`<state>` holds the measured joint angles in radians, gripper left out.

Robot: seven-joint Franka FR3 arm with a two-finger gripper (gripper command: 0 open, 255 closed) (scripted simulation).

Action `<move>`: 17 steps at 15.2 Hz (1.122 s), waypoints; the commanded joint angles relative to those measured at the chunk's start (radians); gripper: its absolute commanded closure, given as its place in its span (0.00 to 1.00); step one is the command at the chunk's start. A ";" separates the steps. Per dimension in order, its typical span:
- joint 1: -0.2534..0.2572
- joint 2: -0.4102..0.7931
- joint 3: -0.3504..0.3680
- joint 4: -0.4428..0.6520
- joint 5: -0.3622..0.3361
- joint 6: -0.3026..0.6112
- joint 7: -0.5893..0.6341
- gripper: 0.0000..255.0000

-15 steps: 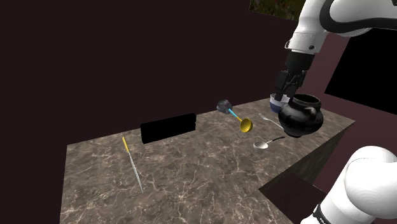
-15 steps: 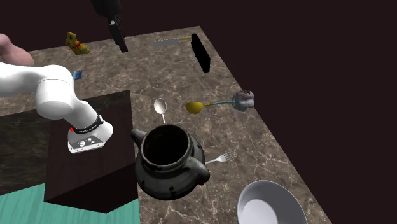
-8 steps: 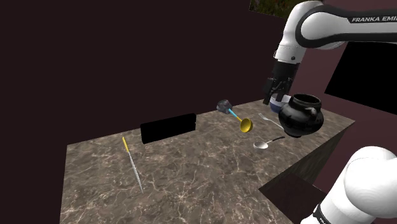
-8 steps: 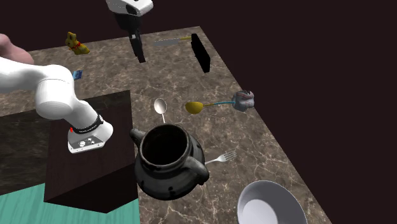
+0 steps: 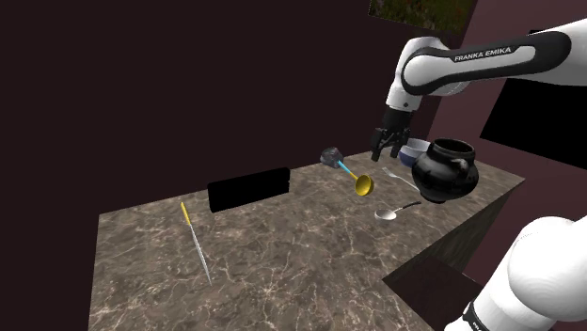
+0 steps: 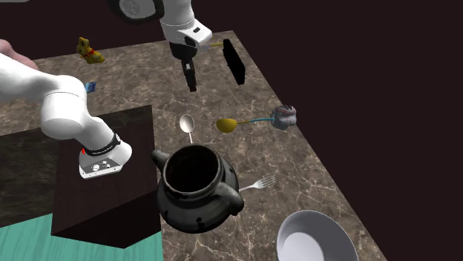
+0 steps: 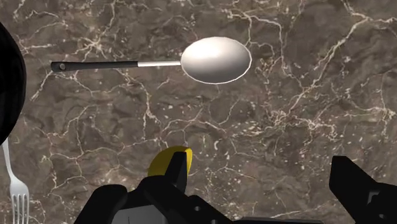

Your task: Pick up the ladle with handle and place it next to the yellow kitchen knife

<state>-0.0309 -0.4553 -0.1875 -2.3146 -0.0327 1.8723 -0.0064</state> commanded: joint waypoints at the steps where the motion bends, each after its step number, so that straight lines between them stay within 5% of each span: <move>1: -0.002 0.072 -0.018 0.017 0.005 0.055 -0.012 0.00; 17: -0.059 0.651 -0.117 0.328 0.168 0.294 -0.163 0.00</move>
<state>-0.0825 0.1626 -0.3019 -2.0098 0.1221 2.1587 -0.1589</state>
